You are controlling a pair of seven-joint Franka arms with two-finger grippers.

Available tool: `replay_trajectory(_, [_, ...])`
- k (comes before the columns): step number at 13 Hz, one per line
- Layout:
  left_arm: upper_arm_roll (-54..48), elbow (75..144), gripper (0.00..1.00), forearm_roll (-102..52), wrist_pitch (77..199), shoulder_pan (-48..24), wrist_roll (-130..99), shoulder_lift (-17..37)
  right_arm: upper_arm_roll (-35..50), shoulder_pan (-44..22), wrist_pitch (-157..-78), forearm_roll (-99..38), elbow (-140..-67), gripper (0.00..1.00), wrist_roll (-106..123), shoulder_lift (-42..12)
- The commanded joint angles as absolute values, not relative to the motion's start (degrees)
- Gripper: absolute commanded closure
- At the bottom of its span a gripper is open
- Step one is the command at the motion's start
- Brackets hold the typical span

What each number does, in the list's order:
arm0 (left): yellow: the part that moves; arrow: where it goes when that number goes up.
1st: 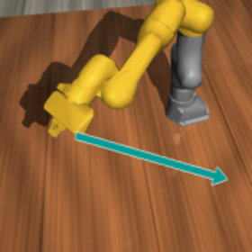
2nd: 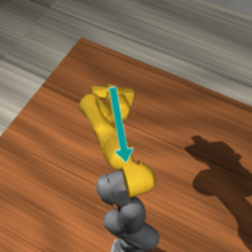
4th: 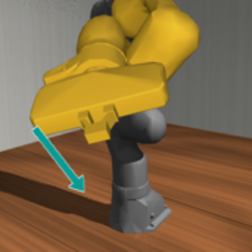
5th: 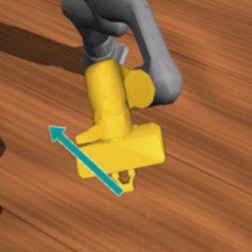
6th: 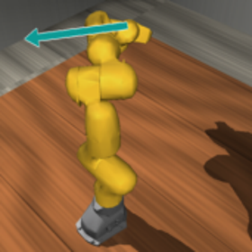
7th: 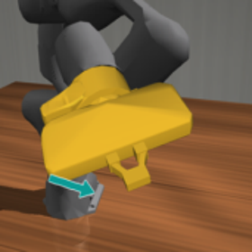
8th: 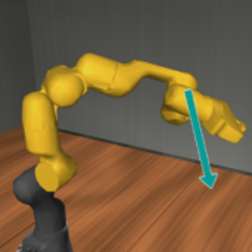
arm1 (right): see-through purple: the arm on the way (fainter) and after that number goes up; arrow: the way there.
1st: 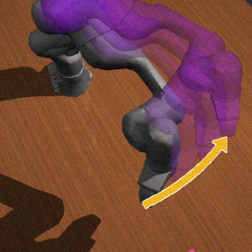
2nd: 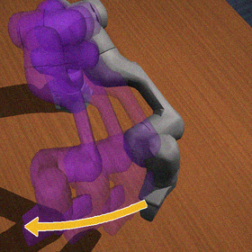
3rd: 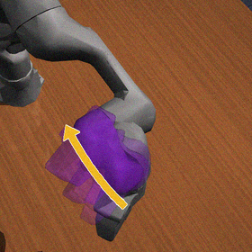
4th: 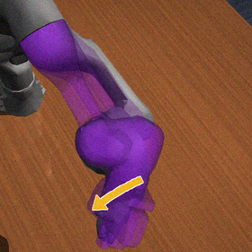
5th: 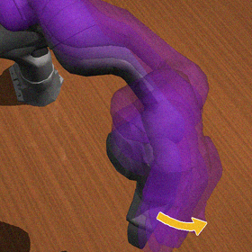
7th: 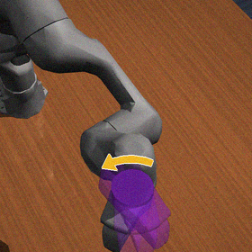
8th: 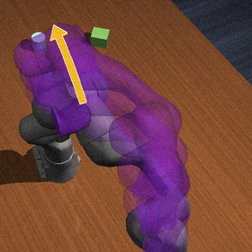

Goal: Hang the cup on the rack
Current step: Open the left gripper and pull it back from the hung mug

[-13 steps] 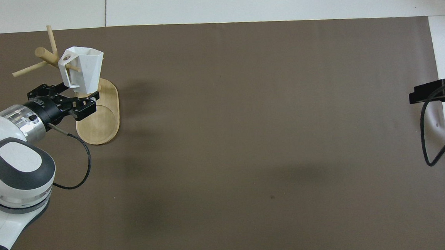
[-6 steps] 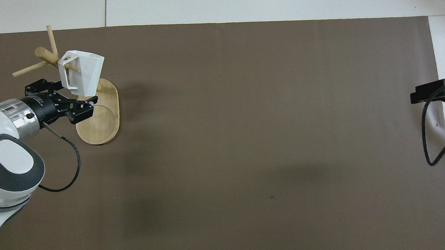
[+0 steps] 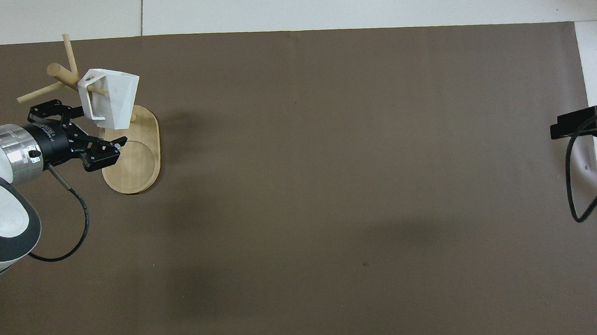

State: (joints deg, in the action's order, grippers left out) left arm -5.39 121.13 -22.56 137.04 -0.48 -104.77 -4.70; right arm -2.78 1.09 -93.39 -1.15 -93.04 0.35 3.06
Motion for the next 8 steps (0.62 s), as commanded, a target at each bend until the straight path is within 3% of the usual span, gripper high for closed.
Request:
replay_trajectory(1, [-5.1,121.4,0.00,-20.5,131.2,-0.4,-93.3,-7.6,-2.6,1.2,-93.3,-0.6,-93.9,0.00,1.2,3.8])
replay_trajectory(5, [-4.7,117.2,0.00,-19.3,120.7,2.5,-61.3,-7.5,-2.6,0.9,-93.3,-0.6,-93.9,0.00,1.2,3.8])
replay_trajectory(8, [-4.7,113.1,0.00,-10.1,116.2,3.4,-41.7,-6.4,-2.3,0.9,-93.3,-1.1,-93.9,0.00,1.1,3.8])
